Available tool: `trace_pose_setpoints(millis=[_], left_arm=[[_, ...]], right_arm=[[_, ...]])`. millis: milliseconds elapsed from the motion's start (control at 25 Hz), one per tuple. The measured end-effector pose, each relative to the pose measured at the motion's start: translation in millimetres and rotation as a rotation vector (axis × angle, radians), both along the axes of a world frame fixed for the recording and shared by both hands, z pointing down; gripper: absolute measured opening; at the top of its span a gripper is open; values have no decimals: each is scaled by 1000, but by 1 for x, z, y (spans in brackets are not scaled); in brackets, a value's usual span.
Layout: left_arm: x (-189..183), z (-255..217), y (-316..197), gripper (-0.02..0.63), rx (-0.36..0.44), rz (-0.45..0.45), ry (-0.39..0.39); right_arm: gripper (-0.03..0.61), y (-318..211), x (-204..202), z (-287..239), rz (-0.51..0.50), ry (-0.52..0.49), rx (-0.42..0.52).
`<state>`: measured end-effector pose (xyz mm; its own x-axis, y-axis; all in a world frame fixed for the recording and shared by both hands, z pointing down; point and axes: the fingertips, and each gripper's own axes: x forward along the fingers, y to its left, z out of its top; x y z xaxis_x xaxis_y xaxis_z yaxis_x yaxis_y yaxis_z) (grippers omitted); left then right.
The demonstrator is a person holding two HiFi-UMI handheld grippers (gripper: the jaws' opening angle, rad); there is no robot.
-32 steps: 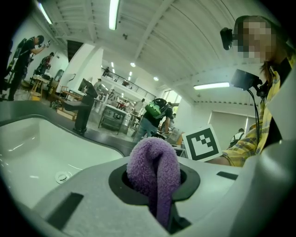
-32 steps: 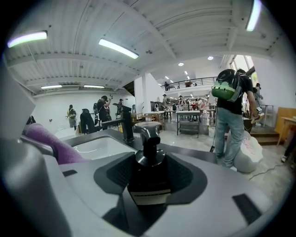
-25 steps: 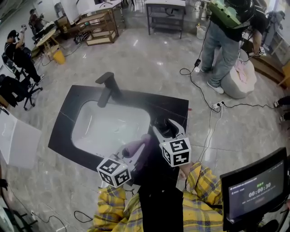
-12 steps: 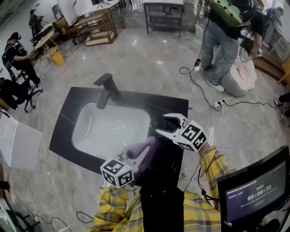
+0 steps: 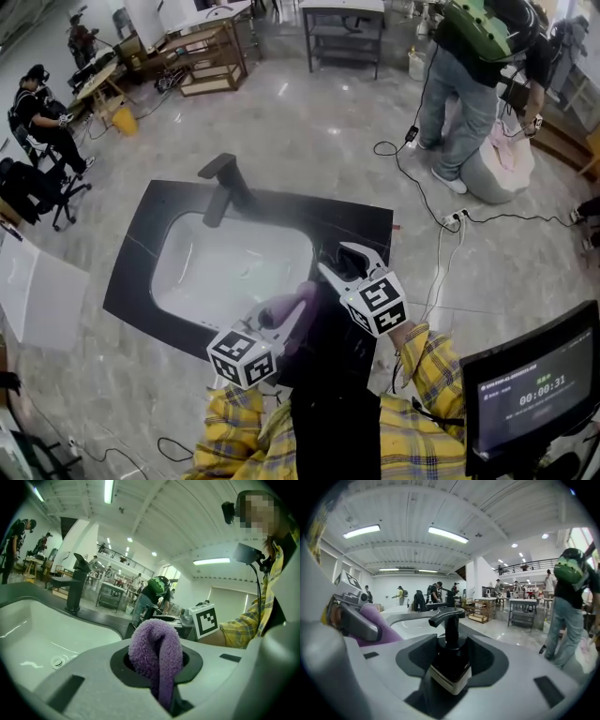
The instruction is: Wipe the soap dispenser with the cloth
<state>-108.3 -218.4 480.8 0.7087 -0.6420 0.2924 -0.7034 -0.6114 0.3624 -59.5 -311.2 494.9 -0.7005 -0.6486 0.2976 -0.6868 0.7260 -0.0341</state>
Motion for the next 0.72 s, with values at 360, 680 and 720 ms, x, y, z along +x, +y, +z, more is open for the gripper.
trace_pose_setpoints(millis=[360,680,720], left_arm=[[0,-1,-1,43,5,-10,-10],[6,-9,-5,43,36,11,-22],[8,-10,-6,43,53,31,-45]], right_arm=[[190,-3,7,-1,253,1,5],[190,-3,7,-5,262,-91,-54],[192,-2,9,-9,245,-123,-51]])
